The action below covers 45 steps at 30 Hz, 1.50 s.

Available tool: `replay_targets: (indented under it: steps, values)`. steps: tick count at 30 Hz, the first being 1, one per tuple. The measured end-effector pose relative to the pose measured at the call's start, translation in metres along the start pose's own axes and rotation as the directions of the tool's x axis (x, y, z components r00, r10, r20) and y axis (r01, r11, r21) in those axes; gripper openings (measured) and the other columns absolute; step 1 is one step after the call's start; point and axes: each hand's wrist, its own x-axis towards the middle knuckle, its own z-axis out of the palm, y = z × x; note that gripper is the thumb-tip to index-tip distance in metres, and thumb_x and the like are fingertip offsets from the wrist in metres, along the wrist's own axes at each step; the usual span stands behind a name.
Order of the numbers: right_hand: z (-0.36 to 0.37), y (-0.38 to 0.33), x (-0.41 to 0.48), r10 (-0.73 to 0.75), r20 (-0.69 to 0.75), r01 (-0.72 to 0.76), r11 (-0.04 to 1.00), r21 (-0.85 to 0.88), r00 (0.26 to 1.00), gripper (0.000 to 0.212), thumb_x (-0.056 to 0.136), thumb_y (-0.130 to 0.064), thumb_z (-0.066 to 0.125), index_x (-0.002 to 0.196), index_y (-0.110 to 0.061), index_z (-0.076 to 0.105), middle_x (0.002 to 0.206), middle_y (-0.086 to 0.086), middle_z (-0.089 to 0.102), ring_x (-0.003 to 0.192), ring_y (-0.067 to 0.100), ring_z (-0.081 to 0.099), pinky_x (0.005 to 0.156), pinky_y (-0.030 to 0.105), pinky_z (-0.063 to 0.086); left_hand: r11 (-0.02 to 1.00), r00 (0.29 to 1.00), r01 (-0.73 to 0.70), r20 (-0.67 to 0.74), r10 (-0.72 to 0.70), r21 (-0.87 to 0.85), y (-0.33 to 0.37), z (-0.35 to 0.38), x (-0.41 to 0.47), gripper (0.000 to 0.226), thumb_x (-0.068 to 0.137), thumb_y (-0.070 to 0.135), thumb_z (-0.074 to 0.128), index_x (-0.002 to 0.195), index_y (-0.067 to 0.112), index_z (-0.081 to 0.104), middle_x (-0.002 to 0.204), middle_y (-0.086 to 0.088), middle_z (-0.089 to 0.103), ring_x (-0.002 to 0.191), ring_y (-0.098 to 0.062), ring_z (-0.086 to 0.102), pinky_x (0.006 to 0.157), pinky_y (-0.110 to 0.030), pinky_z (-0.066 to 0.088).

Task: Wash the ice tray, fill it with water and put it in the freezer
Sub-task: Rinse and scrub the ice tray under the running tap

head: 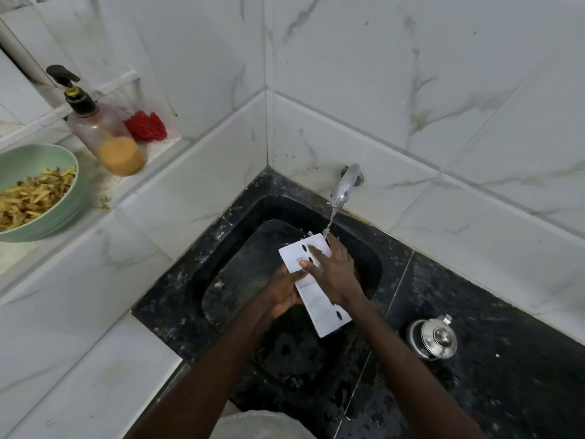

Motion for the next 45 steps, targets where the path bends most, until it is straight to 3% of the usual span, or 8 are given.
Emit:
replay_targets:
  steps: [3,8,16,21,24,34,38,45]
  values:
    - [-0.008,0.008,0.005,0.021,-0.115,-0.031,0.996,-0.078,0.993,0.057,0.103,-0.067,0.037,0.141,-0.033,0.062,0.172,0.009,0.017,0.158,0.030,0.013,0.124,0.057,0.015,1.000,1.000,0.016,-0.023,-0.016,-0.023,0.002,0.001,-0.001,0.046,0.100,0.010,0.063,0.145,0.004,0.051,0.132,-0.025,0.064,0.115,-0.041,0.066,0.087,-0.058,0.059]
    - [-0.008,-0.008,0.010,0.020,0.030,-0.020,1.000,-0.004,0.999,0.059,0.102,-0.068,0.041,0.150,-0.035,0.052,0.174,0.003,0.008,0.159,0.028,0.006,0.125,0.056,0.010,0.999,0.999,-0.032,-0.044,0.031,-0.014,0.005,0.005,-0.001,0.044,0.103,0.013,0.061,0.146,0.010,0.052,0.137,-0.022,0.064,0.118,-0.040,0.067,0.082,-0.055,0.060]
    - [-0.010,-0.006,0.010,0.121,-0.030,-0.122,0.991,-0.045,0.992,0.057,0.104,-0.063,0.038,0.150,-0.032,0.051,0.172,0.009,0.012,0.159,0.033,0.008,0.124,0.061,0.010,1.000,0.999,-0.002,-0.043,0.000,-0.030,0.001,0.002,0.001,0.045,0.101,0.009,0.061,0.146,0.010,0.052,0.140,-0.023,0.062,0.122,-0.043,0.063,0.092,-0.063,0.056]
    - [-0.013,-0.009,-0.003,0.043,0.041,-0.047,0.992,0.118,0.998,0.053,0.104,-0.061,0.045,0.152,-0.038,0.050,0.174,0.003,0.010,0.159,0.027,0.006,0.125,0.053,0.009,0.998,0.999,-0.037,-0.028,0.036,-0.047,0.005,-0.002,0.001,0.047,0.102,0.011,0.061,0.148,0.008,0.050,0.142,-0.025,0.060,0.123,-0.042,0.063,0.087,-0.055,0.059]
    - [-0.013,0.004,-0.007,0.043,-0.067,-0.041,0.998,0.043,0.997,0.048,0.105,-0.058,0.046,0.145,-0.034,0.058,0.172,0.006,0.016,0.158,0.030,0.013,0.124,0.058,0.014,0.996,0.997,-0.032,-0.073,0.026,-0.079,0.008,-0.007,0.001,0.052,0.098,0.011,0.065,0.147,0.006,0.050,0.141,-0.023,0.061,0.123,-0.042,0.064,0.086,-0.056,0.059]
    - [-0.015,-0.004,-0.013,-0.013,0.008,0.013,1.000,-0.017,1.000,0.052,0.103,-0.067,0.039,0.146,-0.042,0.056,0.173,0.003,0.011,0.159,0.025,0.007,0.125,0.055,0.008,0.997,0.995,-0.049,-0.088,0.043,-0.059,0.015,-0.002,-0.002,0.048,0.102,0.010,0.059,0.148,0.003,0.048,0.129,-0.022,0.066,0.103,-0.033,0.071,0.065,-0.039,0.061]
    - [-0.016,0.003,-0.009,0.053,-0.094,-0.059,0.996,-0.061,0.994,0.052,0.104,-0.063,0.040,0.141,-0.032,0.060,0.172,0.008,0.015,0.159,0.029,0.010,0.124,0.058,0.012,0.997,0.997,-0.032,-0.070,0.027,-0.067,0.010,-0.004,0.000,0.048,0.101,0.010,0.060,0.148,0.006,0.048,0.139,-0.024,0.062,0.116,-0.038,0.067,0.072,-0.044,0.061]
    - [-0.014,-0.010,-0.013,-0.010,0.027,0.011,1.000,-0.024,1.000,0.058,0.101,-0.071,0.036,0.146,-0.039,0.056,0.174,0.004,0.009,0.159,0.026,0.005,0.125,0.058,0.009,0.998,0.990,-0.058,-0.131,0.053,-0.039,0.009,-0.005,0.003,0.053,0.098,0.011,0.064,0.148,0.003,0.047,0.124,-0.020,0.067,0.103,-0.033,0.070,0.067,-0.041,0.061]
